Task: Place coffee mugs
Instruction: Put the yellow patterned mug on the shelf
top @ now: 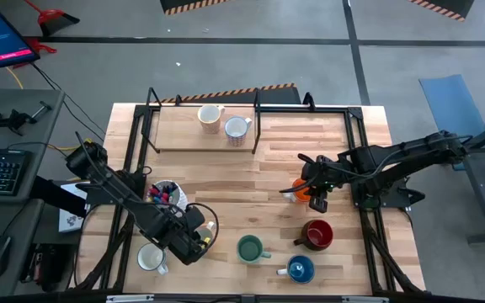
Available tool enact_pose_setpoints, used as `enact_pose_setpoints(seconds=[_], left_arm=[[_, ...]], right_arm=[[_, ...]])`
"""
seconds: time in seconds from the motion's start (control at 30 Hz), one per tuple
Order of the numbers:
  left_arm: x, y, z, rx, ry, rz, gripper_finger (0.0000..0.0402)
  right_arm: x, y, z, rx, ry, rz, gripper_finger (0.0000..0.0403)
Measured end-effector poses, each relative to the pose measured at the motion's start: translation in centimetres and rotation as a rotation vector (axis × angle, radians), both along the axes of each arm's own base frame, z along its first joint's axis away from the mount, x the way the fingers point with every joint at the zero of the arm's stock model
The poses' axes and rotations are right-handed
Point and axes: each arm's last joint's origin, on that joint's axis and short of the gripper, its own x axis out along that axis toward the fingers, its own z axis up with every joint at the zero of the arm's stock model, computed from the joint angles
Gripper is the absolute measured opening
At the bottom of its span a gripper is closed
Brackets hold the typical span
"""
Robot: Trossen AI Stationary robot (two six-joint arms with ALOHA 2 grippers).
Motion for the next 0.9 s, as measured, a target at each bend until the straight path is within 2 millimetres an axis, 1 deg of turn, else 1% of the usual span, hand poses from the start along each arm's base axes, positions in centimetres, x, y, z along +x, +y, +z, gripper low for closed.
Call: enact_pose_setpoints(seconds=[0.3, 0.53, 0.63, 0.77, 0.83, 0.9], left_arm=[[0.4, -0.3, -1.3, 0.033, 0.031, 0.042, 0.0108], [0.4, -0.3, -1.4, 0.038, 0.031, 0.043, 0.0108], [0.7, -0.5, -0.8, 0.025, 0.013, 0.043, 0.0108], [1.2, -0.7, 0.8, 0.023, -0.034, 0.05, 0.0108], [1.3, -0.5, 1.8, 0.037, -0.038, 0.057, 0.0108], [1.2, -0.1, 2.1, 0.063, -0.018, 0.072, 0.0108]], right_arm=[[0.3, 0.1, 0.2, 0.011, -0.035, 0.004, 0.011], [0.3, 0.1, 0.2, 0.013, -0.036, 0.004, 0.011], [0.3, 0.1, 0.2, 0.01, -0.037, 0.01, 0.011], [0.3, 0.1, 0.2, -0.008, -0.039, 0.04, 0.011], [0.3, 0.1, 0.2, -0.02, -0.041, 0.045, 0.011], [0.3, 0.1, 0.2, -0.022, -0.042, 0.046, 0.011]])
